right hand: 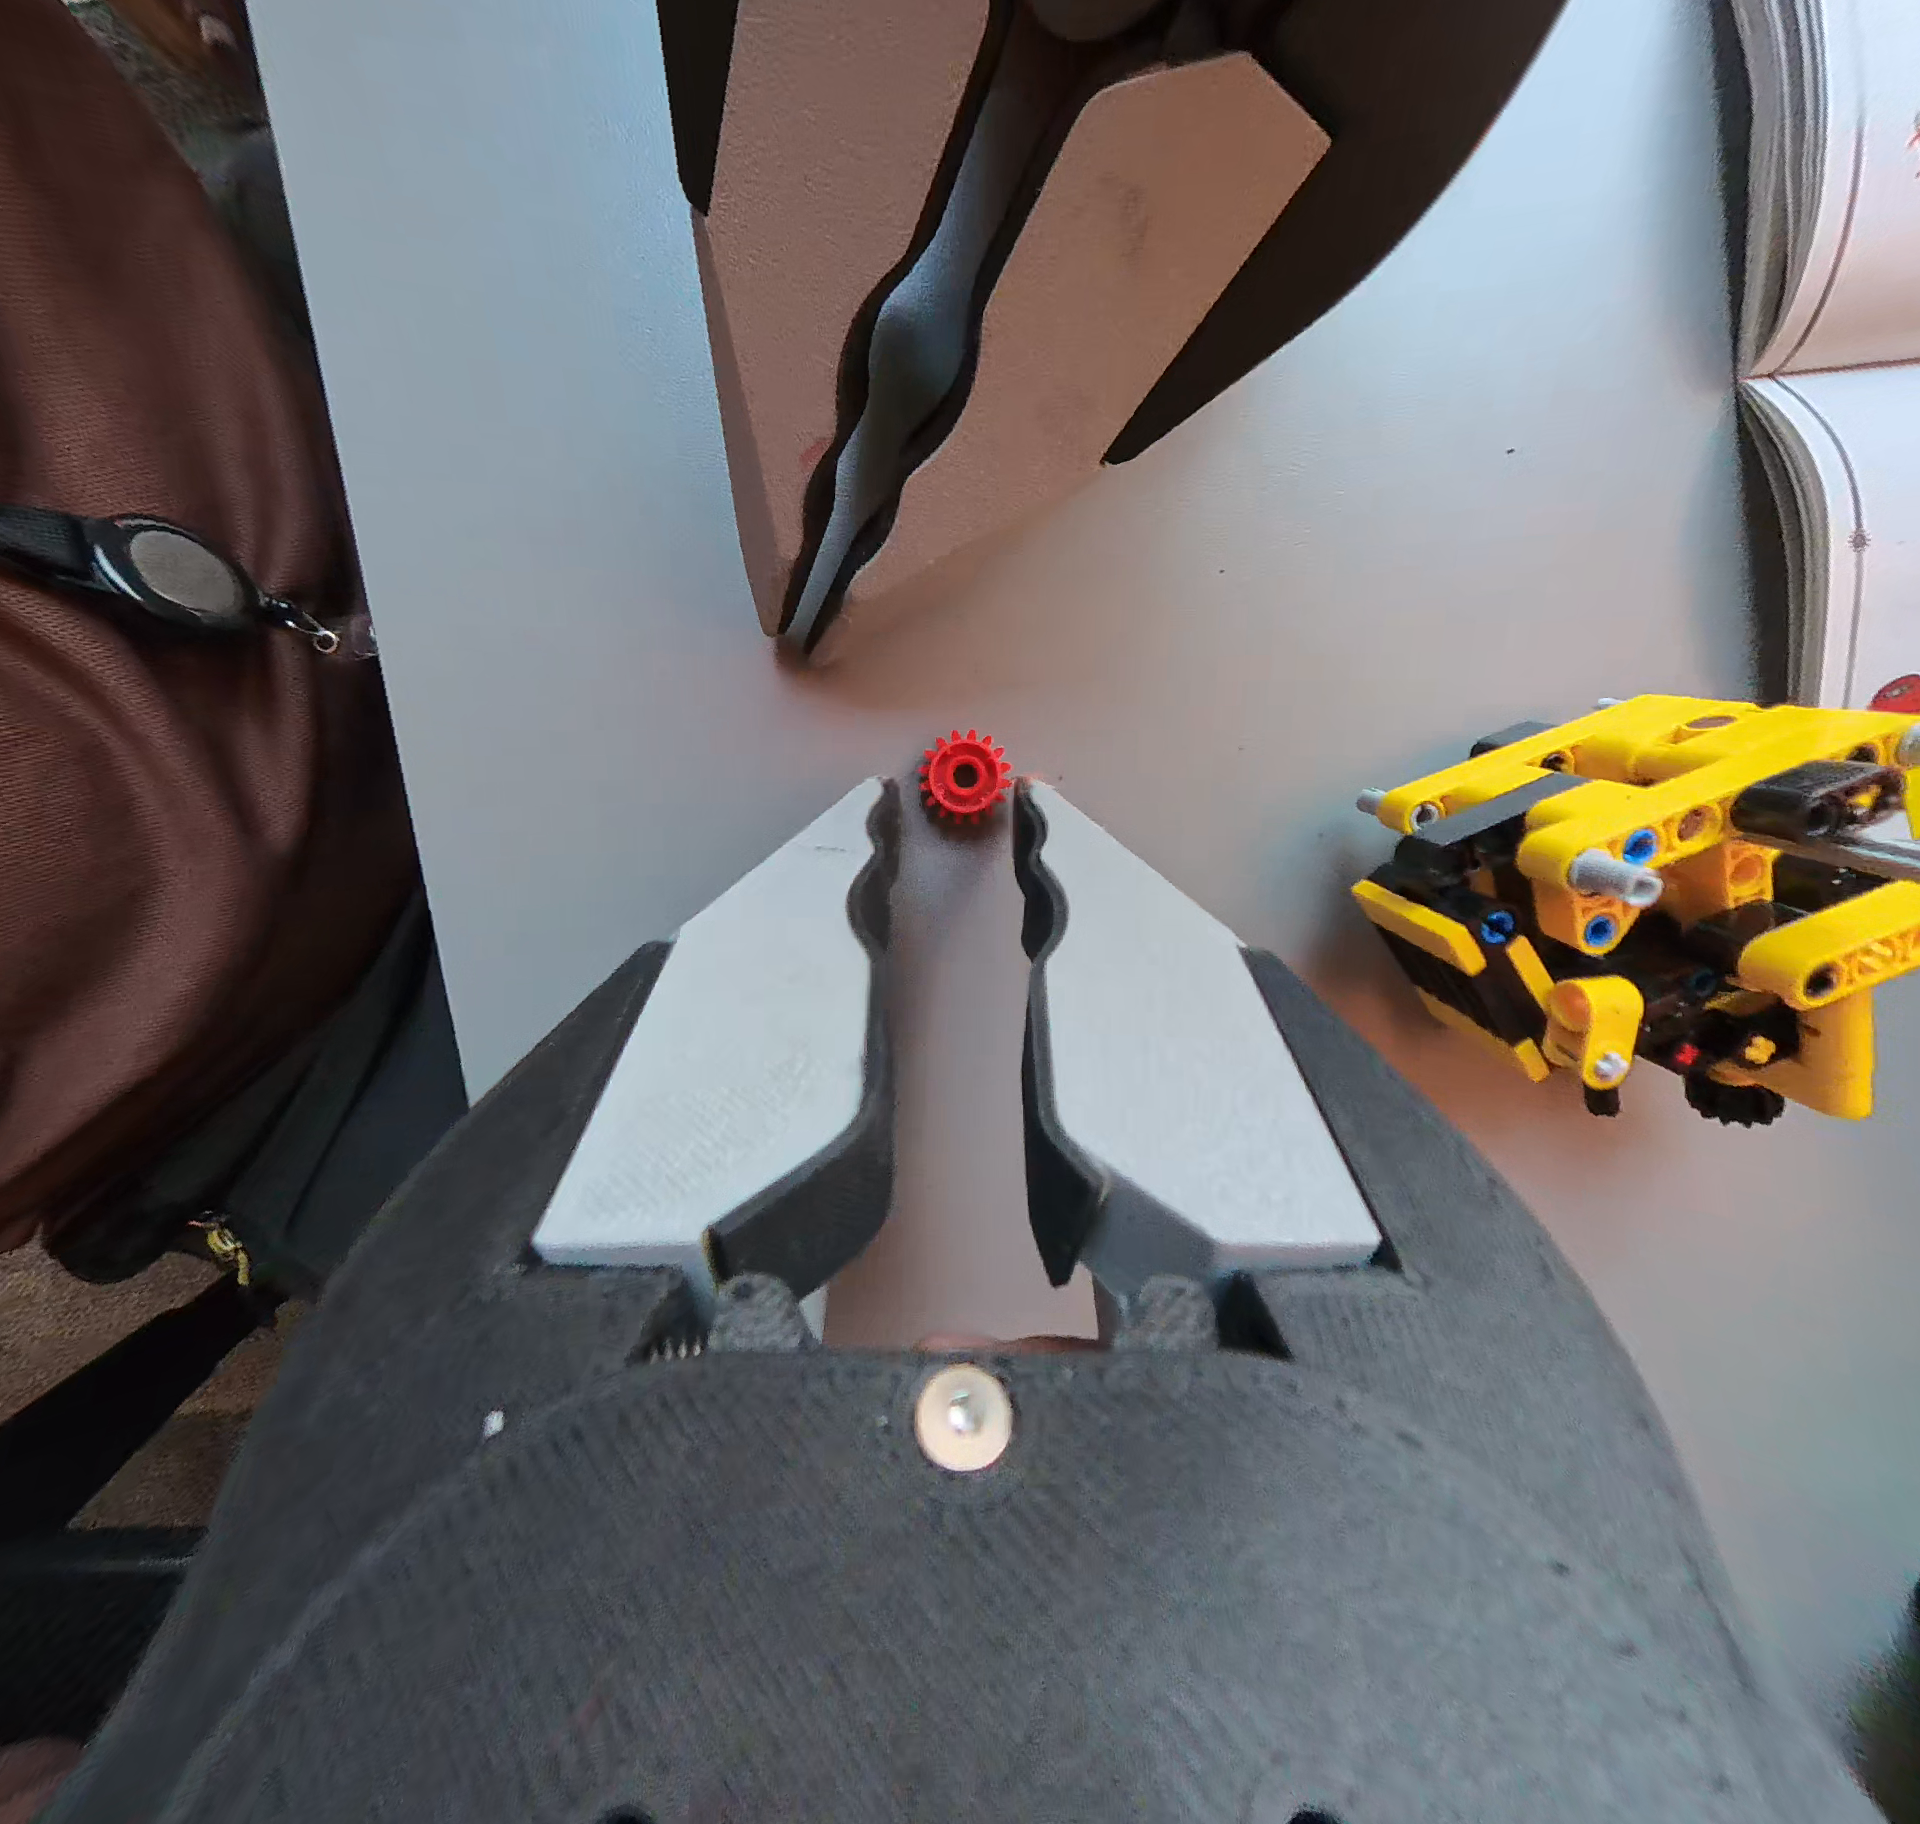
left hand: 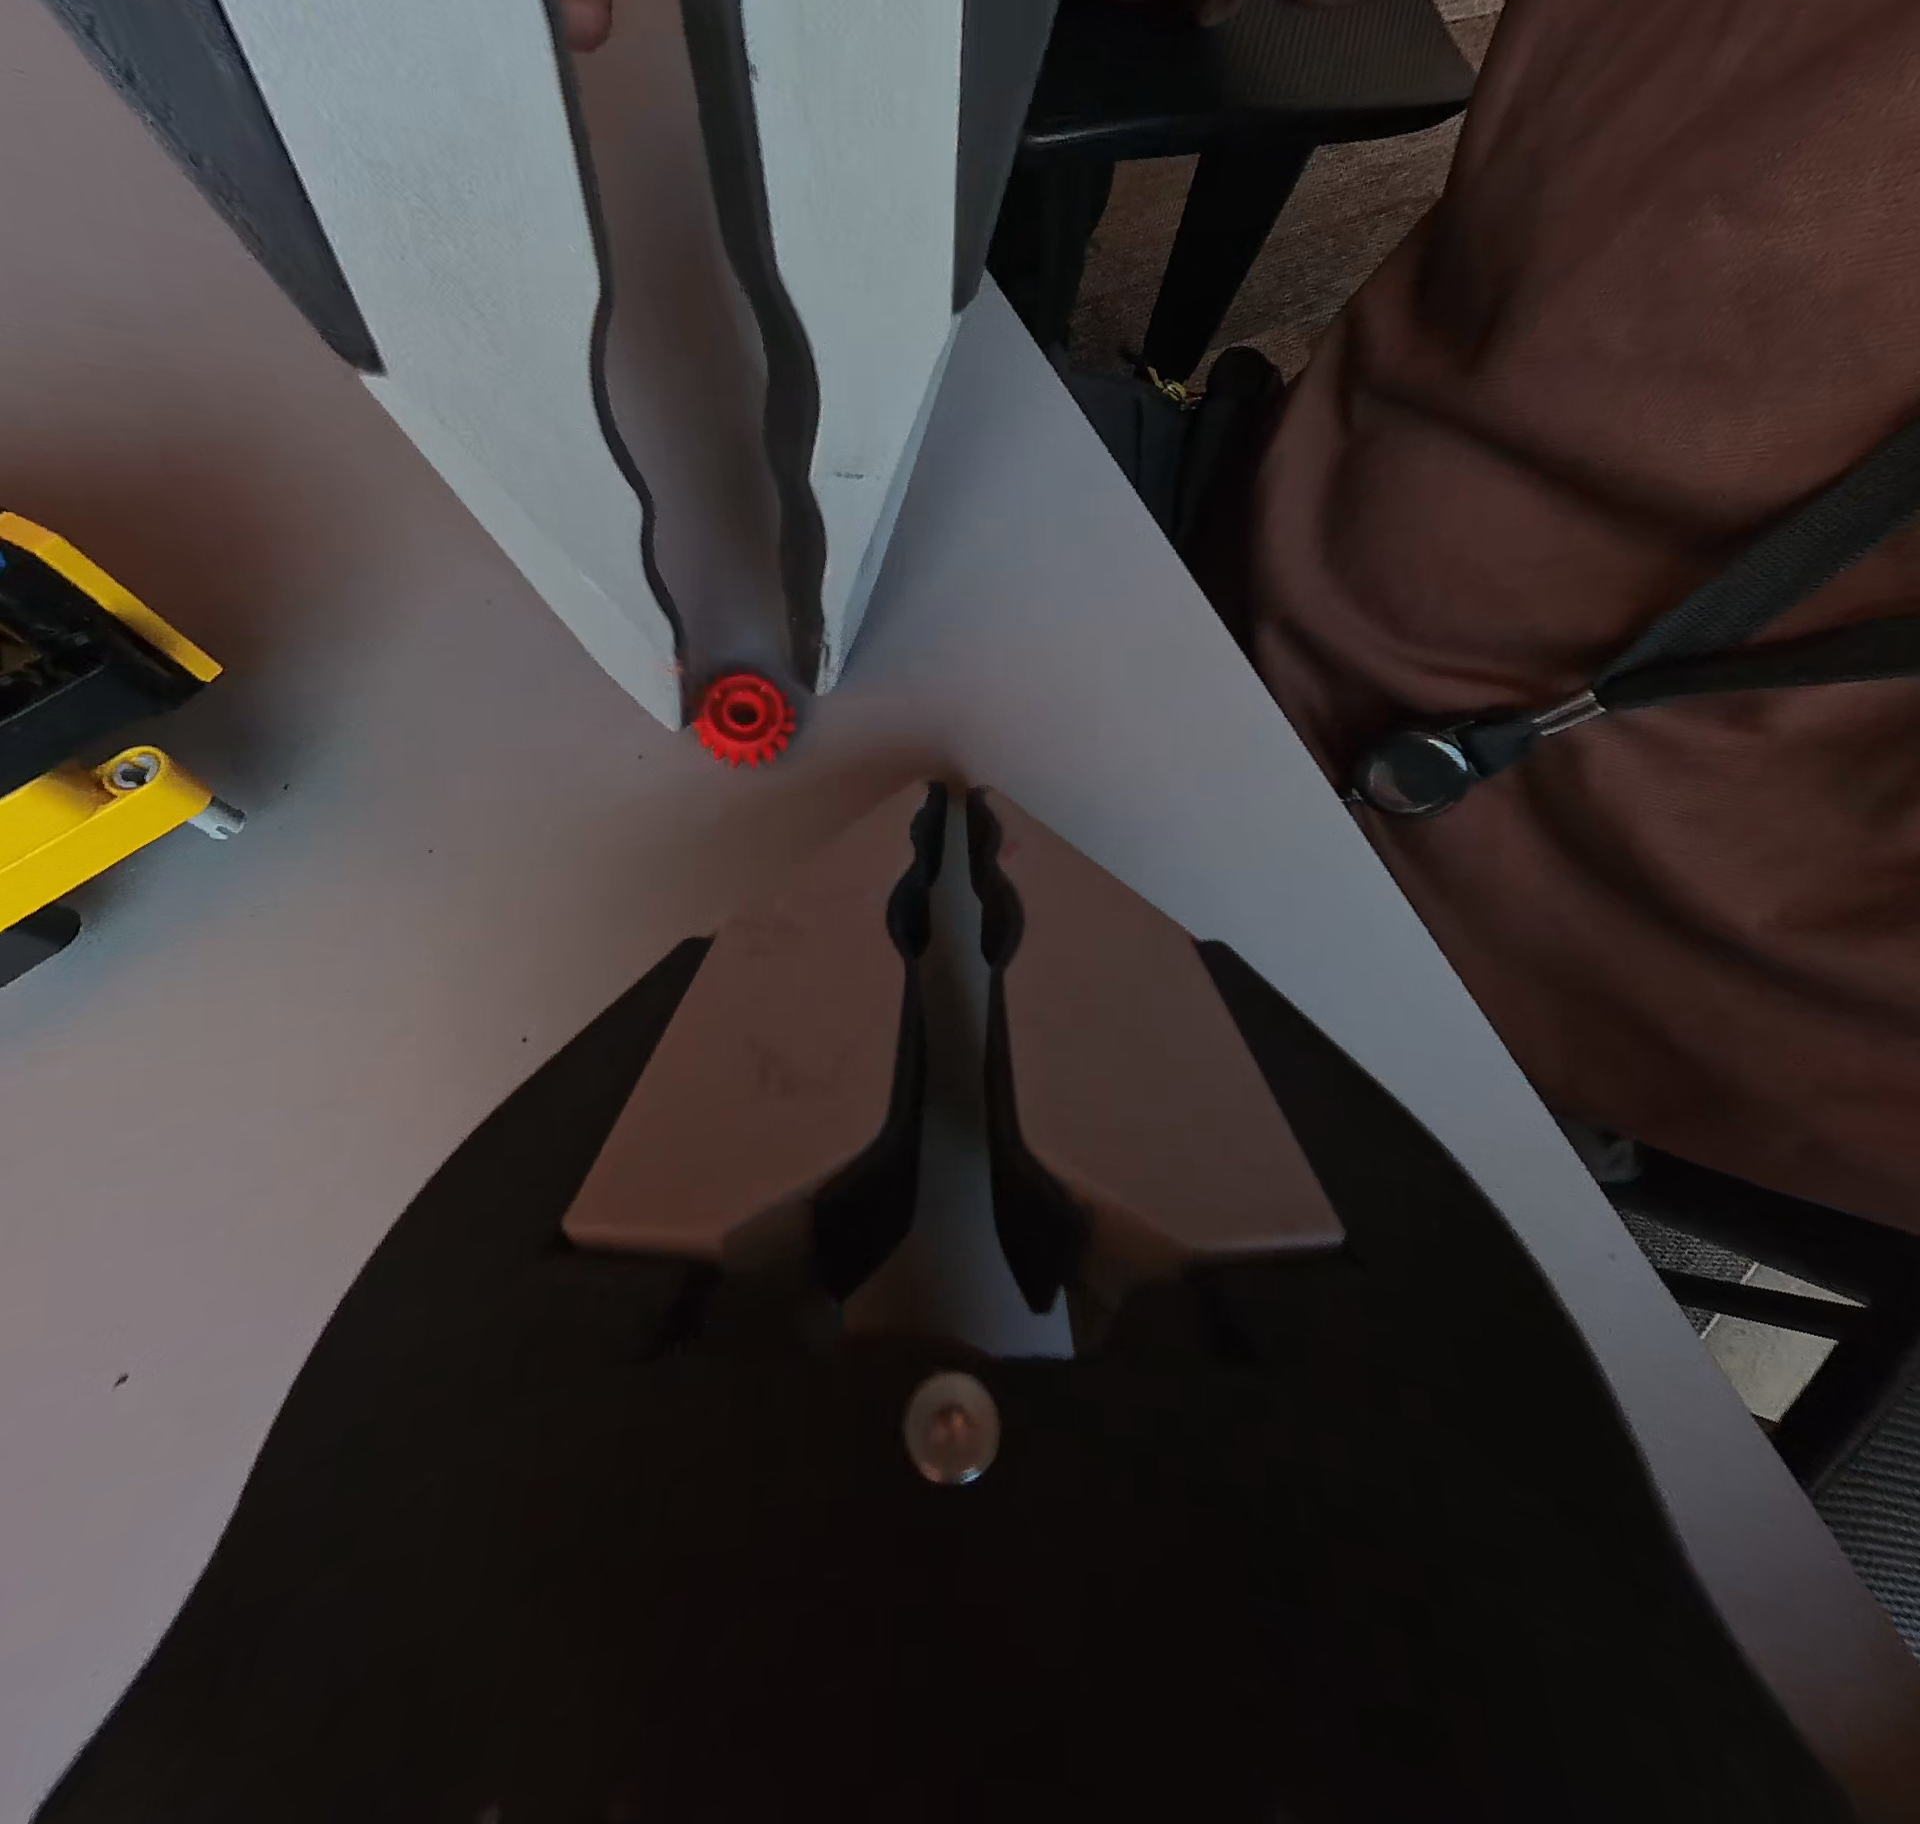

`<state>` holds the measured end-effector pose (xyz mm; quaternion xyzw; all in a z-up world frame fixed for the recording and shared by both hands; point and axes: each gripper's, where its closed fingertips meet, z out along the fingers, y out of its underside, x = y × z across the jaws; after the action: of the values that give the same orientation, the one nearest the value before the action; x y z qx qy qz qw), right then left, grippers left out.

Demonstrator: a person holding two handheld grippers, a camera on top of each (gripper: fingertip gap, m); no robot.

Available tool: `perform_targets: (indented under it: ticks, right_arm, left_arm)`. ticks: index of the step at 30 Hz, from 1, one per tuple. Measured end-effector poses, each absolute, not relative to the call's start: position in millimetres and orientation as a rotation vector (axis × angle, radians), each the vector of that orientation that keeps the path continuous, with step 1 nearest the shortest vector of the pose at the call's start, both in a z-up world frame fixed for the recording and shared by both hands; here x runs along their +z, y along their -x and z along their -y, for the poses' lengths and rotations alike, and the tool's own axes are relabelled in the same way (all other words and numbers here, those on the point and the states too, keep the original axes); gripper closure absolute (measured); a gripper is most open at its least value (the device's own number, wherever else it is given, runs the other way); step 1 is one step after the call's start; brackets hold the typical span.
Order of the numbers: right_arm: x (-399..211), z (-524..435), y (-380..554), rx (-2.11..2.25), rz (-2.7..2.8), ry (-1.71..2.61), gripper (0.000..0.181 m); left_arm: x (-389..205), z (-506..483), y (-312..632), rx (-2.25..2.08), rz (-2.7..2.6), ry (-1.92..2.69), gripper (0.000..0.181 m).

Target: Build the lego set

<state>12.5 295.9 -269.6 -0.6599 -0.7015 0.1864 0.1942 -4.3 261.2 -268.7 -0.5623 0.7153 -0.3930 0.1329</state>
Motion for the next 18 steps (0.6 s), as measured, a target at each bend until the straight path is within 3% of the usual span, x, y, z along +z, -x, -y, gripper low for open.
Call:
perform_targets:
  ticks: [1,7,13,18]
  right_arm:
    - [-270.6,-295.8,-11.7,0.522,1.967,1.851,0.164]
    - [-268.1,-297.9,-13.5,0.529,1.961,1.834,0.166]
    - [-224.9,-342.9,-39.3,0.603,1.681,1.824,0.167]
    - [-208.8,-375.0,-47.1,0.697,1.515,1.791,0.168]
  left_arm:
    - [-268.6,-261.4,4.3,-1.140,-2.073,1.632,0.180]
    - [-260.0,-284.5,-3.9,-1.080,-1.910,1.642,0.169]
    - [-218.5,-370.5,-14.5,-0.882,-1.276,1.665,0.157]
    - [-219.9,-388.8,-14.3,-0.632,-1.199,1.665,0.150]
